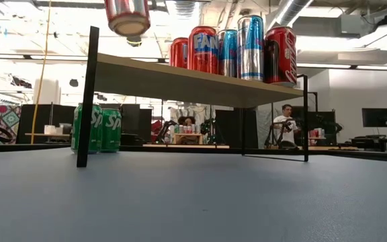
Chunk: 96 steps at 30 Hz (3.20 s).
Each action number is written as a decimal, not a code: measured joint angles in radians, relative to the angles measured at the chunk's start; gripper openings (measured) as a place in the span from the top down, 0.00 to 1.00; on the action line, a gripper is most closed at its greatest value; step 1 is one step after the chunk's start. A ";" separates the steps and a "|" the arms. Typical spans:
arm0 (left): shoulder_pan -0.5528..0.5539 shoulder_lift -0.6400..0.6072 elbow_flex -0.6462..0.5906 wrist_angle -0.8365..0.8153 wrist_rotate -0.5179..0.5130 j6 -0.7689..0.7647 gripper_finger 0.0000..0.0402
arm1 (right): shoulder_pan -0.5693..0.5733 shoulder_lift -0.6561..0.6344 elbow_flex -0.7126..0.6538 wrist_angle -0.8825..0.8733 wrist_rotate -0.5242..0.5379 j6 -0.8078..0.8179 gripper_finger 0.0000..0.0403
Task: Place canned beverage on shelf
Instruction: Put the red soda can on the shelf aligned with the other red soda cans
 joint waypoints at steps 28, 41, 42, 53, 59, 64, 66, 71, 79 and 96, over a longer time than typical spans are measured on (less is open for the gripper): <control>-0.050 0.118 0.001 0.004 -0.039 1.079 0.29 | 0.015 0.000 0.000 0.014 0.022 -0.003 0.32; -0.151 0.119 0.001 0.073 0.026 1.028 0.29 | 0.016 0.000 0.000 0.015 0.027 -0.010 0.32; -0.175 0.125 0.001 0.077 0.041 1.035 0.29 | 0.016 0.000 0.000 0.015 0.027 -0.010 0.32; -0.371 0.308 0.000 0.068 0.070 1.023 0.29 | 0.023 0.000 0.000 0.051 0.027 0.002 0.32; -0.437 0.423 0.000 0.039 0.077 1.065 0.29 | 0.030 0.000 0.000 0.071 0.039 0.001 0.32; -0.500 0.494 -0.001 0.068 0.104 1.203 0.29 | 0.045 0.000 0.000 0.072 0.059 0.001 0.32; -0.505 0.497 -0.001 0.097 0.114 1.229 0.29 | 0.051 0.000 0.000 0.072 0.063 0.001 0.32; -0.488 0.496 0.000 0.140 0.077 1.293 0.29 | 0.061 0.000 0.000 0.072 0.080 0.001 0.32; -0.480 0.495 -0.044 0.217 0.125 1.327 0.29 | 0.067 0.000 -0.060 0.113 0.105 0.000 0.32; -0.465 0.490 -0.047 0.274 0.241 1.307 0.24 | 0.066 0.000 -0.081 0.155 0.074 0.001 0.32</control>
